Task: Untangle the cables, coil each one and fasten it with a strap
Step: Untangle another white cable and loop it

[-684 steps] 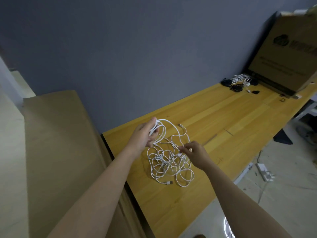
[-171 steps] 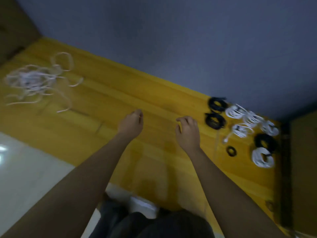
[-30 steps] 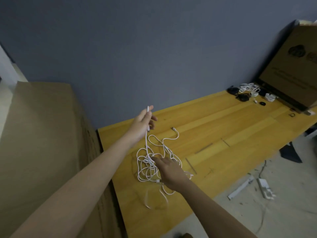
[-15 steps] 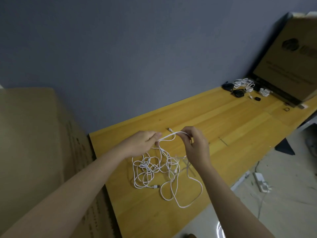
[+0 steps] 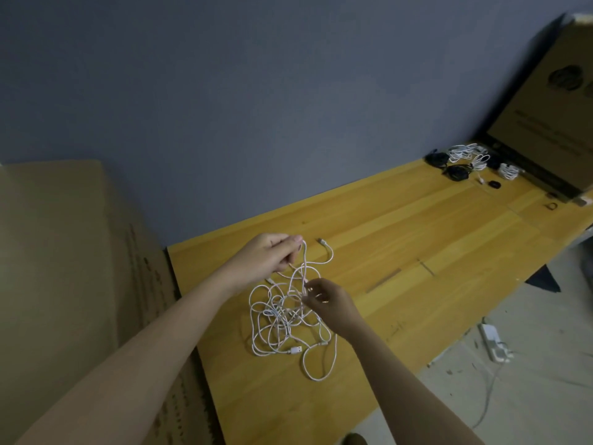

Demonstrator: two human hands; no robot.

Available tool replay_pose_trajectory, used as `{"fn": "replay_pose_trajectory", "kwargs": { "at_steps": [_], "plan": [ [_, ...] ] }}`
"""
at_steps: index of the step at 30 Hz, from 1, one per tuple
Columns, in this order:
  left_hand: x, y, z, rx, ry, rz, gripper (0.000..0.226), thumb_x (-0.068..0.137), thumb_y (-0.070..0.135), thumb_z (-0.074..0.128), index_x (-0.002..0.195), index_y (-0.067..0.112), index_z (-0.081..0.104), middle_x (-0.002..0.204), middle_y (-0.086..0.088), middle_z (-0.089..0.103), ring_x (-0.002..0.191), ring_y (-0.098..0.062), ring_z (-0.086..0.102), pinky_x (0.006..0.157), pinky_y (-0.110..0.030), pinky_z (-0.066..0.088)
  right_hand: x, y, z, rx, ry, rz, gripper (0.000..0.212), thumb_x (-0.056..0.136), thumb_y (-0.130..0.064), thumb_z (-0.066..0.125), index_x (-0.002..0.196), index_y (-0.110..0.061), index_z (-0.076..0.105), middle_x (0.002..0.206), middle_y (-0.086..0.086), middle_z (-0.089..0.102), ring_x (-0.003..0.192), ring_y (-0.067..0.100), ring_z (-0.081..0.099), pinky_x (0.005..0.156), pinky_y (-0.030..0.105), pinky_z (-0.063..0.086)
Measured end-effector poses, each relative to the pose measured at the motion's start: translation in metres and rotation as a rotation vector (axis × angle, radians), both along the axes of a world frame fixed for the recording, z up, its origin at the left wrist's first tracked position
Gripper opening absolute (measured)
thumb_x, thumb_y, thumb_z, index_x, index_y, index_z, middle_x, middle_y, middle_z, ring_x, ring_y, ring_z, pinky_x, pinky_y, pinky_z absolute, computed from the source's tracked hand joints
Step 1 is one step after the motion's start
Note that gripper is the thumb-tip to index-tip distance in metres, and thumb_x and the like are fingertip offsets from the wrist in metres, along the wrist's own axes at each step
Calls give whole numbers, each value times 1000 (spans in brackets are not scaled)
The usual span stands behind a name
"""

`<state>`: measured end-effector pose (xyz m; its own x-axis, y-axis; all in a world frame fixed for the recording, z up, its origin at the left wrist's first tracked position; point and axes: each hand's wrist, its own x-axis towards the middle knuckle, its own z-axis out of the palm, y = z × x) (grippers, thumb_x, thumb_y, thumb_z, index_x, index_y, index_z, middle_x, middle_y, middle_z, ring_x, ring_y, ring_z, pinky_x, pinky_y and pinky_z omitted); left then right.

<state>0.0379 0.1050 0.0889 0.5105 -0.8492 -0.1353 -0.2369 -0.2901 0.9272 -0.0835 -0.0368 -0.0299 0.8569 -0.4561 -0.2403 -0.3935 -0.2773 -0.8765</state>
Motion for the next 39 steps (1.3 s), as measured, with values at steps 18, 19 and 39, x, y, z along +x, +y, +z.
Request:
{"fn": "replay_pose_trajectory", "kwargs": {
  "at_steps": [18, 19, 39],
  "plan": [
    [5, -7, -4, -455, 120, 638, 37, 103, 29, 37, 71, 14, 49, 50, 10, 36, 44, -4, 29, 43, -16, 25, -26, -59, -32, -399, 436, -318, 34, 83, 5, 43, 101, -12, 66, 108, 20, 65, 100, 35, 60, 70, 29, 40],
    [7, -6, -4, -465, 113, 658, 37, 103, 29, 37, 70, 15, 49, 49, 10, 37, 44, -5, 29, 43, -17, 25, -25, -60, -32, -374, 424, -345, 32, 84, 3, 44, 101, -12, 67, 106, 20, 66, 99, 35, 61, 69, 28, 39],
    [6, -5, 5, -509, 371, 444, 36, 105, 23, 31, 74, 11, 45, 44, 9, 33, 37, -3, 23, 38, -15, 18, 32, 21, -21, -125, -33, 32, 26, 102, -21, 40, 81, -18, 55, 78, -2, 63, 67, 5, 51, 65, 25, 36]
  ]
}}
